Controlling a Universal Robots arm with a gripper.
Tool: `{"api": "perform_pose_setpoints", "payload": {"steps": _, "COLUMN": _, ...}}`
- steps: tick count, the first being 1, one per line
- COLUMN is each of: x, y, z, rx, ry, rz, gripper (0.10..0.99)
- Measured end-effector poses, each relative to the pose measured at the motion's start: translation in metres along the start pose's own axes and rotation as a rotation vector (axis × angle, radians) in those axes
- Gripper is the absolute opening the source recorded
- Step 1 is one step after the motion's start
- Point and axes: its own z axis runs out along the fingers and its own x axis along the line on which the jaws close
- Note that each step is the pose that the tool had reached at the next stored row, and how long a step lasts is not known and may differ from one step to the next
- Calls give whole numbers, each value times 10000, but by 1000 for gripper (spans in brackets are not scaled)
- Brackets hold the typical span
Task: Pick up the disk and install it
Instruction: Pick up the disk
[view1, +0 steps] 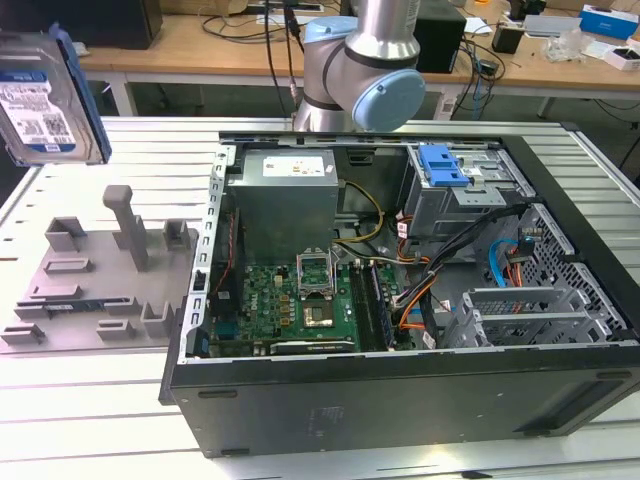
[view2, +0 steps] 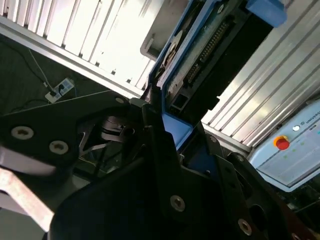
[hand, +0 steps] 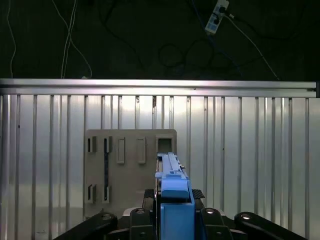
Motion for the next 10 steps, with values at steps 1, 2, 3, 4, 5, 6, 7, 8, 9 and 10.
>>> {"api": "perform_pose_setpoints", "payload": {"steps": 1, "x": 8, "y": 0, "z": -142, "rx": 0, "ry": -11, "rz": 0, "gripper": 365}}
{"api": "perform_pose_setpoints", "payload": {"steps": 2, "x": 91, "y": -86, "z": -144, "rx": -1, "ry": -13, "rz": -2, "gripper": 365}}
{"api": "perform_pose_setpoints", "payload": {"steps": 3, "x": 137, "y": -137, "z": -147, "rx": -8, "ry": -13, "rz": 0, "gripper": 365}}
{"api": "perform_pose_setpoints", "payload": {"steps": 4, "x": 186, "y": -194, "z": -151, "rx": -27, "ry": -14, "rz": -2, "gripper": 365}}
{"api": "perform_pose_setpoints", "payload": {"steps": 5, "x": 211, "y": -223, "z": -154, "rx": -47, "ry": -14, "rz": -2, "gripper": 365}}
{"api": "perform_pose_setpoints", "payload": {"steps": 6, "x": 238, "y": -258, "z": -158, "rx": -73, "ry": -14, "rz": 0, "gripper": 365}}
{"api": "perform_pose_setpoints", "payload": {"steps": 7, "x": 272, "y": -303, "z": -163, "rx": -110, "ry": -15, "rz": -2, "gripper": 365}}
{"api": "perform_pose_setpoints", "payload": {"steps": 8, "x": 296, "y": -337, "z": -166, "rx": -136, "ry": -15, "rz": -5, "gripper": 365}}
{"api": "perform_pose_setpoints", "payload": {"steps": 9, "x": 325, "y": -380, "z": -168, "rx": -155, "ry": -15, "rz": -2, "gripper": 365}}
{"api": "perform_pose_setpoints", "payload": {"steps": 10, "x": 359, "y": -435, "z": -170, "rx": -173, "ry": -15, "rz": -2, "gripper": 365}}
